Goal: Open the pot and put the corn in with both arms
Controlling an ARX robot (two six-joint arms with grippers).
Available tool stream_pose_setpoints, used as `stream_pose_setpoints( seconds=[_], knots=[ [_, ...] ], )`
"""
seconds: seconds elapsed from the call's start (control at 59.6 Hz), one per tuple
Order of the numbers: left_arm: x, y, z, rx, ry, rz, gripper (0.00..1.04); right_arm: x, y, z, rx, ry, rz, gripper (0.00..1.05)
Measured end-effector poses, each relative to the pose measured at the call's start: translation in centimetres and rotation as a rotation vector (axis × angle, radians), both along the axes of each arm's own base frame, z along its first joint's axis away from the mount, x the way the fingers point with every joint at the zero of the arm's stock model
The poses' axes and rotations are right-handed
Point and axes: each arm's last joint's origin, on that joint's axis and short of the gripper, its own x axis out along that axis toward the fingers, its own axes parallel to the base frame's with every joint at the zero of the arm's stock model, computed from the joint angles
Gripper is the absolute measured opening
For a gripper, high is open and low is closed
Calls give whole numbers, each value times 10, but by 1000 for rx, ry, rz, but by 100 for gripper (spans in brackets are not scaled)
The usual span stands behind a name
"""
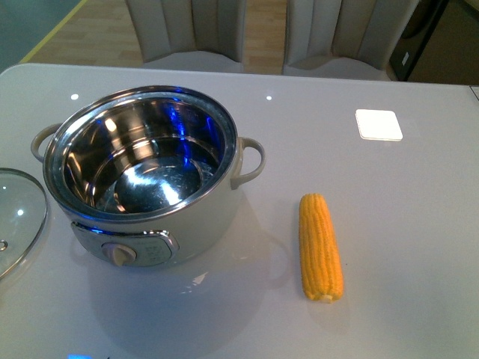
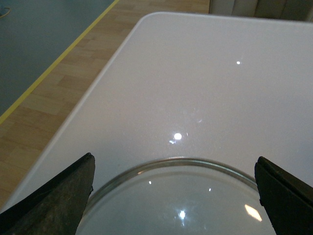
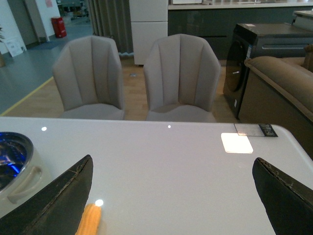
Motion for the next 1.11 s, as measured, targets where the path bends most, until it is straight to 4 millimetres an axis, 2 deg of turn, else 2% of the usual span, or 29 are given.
stream_pose_setpoints(
  seconds=[0.134,0.235,0.503,0.721,0.822,1.107],
  knots=[
    [-4,-3,29,-15,-21,-20,98,0,0,0,0,0,0,96],
    [-14,-9,54,-45,-34,-31,98,0,0,0,0,0,0,96],
    [-60,-39,123,-142,-85,-62,98,0,0,0,0,0,0,96],
    [-104,-78,172,-111,-180,-101,98,0,0,0,0,0,0,96],
    [-122,-89,183,-72,-220,-101,98,0,0,0,0,0,0,96],
    [-173,-123,194,-20,-265,-99,98,0,0,0,0,0,0,96]
  ],
)
